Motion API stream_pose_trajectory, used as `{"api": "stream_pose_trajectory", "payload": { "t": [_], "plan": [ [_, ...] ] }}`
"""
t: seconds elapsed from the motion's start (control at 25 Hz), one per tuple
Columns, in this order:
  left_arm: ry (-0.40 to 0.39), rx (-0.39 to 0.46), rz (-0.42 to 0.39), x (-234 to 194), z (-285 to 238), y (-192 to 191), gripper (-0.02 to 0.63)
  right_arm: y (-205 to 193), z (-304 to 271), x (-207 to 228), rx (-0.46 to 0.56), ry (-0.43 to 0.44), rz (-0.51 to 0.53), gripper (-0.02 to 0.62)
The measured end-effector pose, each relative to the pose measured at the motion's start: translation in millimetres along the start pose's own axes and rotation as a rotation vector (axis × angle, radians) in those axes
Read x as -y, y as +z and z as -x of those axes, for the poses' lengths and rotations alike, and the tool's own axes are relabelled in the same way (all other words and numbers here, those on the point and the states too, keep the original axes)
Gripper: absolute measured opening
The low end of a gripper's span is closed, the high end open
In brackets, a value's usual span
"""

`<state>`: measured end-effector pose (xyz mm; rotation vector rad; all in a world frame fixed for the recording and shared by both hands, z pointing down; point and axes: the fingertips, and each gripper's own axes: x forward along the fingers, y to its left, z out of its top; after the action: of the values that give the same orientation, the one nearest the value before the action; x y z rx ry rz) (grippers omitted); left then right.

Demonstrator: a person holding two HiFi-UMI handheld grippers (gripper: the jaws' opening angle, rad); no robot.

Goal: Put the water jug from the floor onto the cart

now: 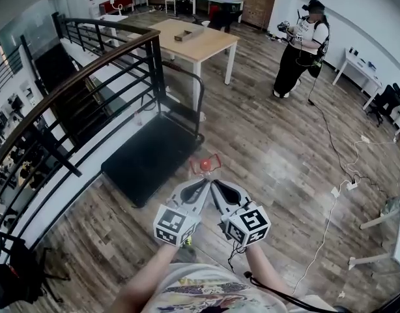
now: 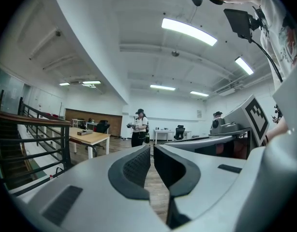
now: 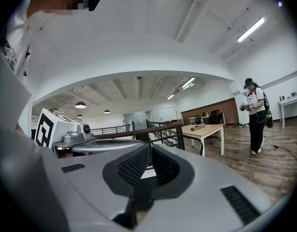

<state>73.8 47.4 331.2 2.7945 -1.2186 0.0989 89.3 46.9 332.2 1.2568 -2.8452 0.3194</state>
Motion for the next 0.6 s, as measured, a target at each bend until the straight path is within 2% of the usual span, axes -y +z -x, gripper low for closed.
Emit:
{"api": "stream_pose_trajectory", "payload": {
  "t": [0.24,0.6],
  "plan": [
    [-0.013,0.027,-0.035,-45.3,-28.8,10.5,0.012,5.5,-48.3,27.4,-0.022,-0.029,0.005,0.031],
    [-0.047,-0.008,-0.035,-94.9,-57.3,-0.4,0.012,3.9,-102.2,51.7,-0.034,-0.073,0.002,0.031]
  ]
}}
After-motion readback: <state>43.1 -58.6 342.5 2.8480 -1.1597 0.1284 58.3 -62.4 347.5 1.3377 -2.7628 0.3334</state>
